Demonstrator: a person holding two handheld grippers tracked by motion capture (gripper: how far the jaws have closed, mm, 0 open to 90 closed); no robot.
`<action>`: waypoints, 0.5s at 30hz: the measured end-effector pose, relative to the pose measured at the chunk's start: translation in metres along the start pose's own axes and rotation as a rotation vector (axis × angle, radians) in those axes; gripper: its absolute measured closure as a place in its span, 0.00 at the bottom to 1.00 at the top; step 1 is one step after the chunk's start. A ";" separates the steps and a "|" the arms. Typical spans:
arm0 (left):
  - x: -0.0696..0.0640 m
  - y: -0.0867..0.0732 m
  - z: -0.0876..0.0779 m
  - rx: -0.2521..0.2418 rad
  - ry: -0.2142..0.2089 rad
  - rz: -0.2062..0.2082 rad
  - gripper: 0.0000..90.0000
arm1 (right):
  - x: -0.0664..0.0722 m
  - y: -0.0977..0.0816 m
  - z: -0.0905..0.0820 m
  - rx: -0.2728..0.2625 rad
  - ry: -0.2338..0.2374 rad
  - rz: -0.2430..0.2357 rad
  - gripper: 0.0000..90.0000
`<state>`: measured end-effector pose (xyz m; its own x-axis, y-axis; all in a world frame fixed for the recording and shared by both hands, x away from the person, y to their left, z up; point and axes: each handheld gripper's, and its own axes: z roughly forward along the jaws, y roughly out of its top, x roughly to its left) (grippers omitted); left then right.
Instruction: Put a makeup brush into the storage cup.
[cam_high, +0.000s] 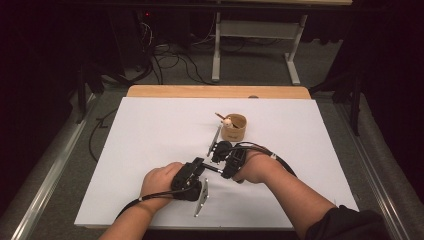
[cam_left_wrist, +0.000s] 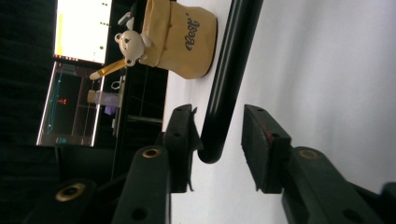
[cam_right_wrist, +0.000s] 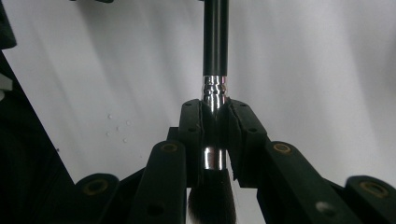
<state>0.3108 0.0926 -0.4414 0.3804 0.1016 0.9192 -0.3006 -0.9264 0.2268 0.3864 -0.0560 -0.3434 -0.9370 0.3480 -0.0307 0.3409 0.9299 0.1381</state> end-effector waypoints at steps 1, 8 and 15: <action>0.000 0.000 0.000 -0.008 -0.004 0.000 0.75 | 0.000 0.000 0.000 0.001 -0.001 0.000 0.88; 0.000 0.000 -0.001 -0.010 0.001 0.011 0.82 | 0.000 0.000 0.000 0.008 0.002 -0.003 0.88; -0.001 -0.001 0.000 -0.002 -0.004 0.027 0.85 | 0.000 0.001 0.000 0.005 0.000 -0.005 0.87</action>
<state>0.3108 0.0933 -0.4423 0.3757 0.0753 0.9237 -0.3125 -0.9280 0.2028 0.3866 -0.0555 -0.3432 -0.9387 0.3432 -0.0315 0.3364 0.9323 0.1331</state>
